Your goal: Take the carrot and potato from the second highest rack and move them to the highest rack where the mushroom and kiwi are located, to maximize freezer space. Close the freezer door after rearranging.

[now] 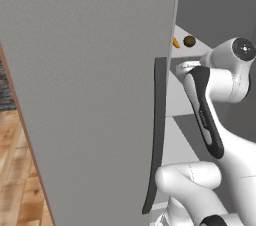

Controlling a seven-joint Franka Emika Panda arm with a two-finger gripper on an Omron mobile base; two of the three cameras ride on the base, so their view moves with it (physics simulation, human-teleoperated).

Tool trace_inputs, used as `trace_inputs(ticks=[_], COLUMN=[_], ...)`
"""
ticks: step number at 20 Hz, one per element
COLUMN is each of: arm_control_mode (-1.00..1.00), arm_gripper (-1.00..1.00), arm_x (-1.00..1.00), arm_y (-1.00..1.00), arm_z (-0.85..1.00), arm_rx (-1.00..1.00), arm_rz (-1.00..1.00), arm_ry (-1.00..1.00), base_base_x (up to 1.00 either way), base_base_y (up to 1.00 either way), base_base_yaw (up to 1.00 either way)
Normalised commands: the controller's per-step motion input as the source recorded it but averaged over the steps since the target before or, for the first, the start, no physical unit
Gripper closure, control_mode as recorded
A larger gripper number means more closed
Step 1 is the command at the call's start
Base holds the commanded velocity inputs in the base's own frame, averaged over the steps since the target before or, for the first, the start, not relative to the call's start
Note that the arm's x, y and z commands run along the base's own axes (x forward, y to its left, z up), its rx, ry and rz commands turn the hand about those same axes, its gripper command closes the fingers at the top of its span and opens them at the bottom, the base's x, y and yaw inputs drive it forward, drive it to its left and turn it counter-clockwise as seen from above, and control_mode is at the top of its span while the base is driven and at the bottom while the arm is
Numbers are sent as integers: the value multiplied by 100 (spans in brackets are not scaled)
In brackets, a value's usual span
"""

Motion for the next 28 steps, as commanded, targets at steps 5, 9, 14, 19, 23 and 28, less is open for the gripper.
trace_inputs(ticks=[5, 9, 14, 19, 23, 28], arm_control_mode=[-100, -100, -100, -100, -100, -100], arm_gripper=[-100, -100, -100, -100, -100, -100], arm_x=[0, 1, 4, 13, 17, 5], arm_y=[0, 0, 0, 0, 0, 0], arm_z=[-50, -36, -29, -26, -25, -27], arm_rx=[3, 0, 0, 0, 0, -3], arm_rz=[2, 5, 8, 16, 27, 35], arm_ry=[4, 5, 5, 2, 0, -1], base_base_x=[0, 0, 0, 0, 0, 0], base_base_y=[0, 0, 0, 0, 0, 0], base_base_yaw=[0, 0, 0, 0, 0, 0])
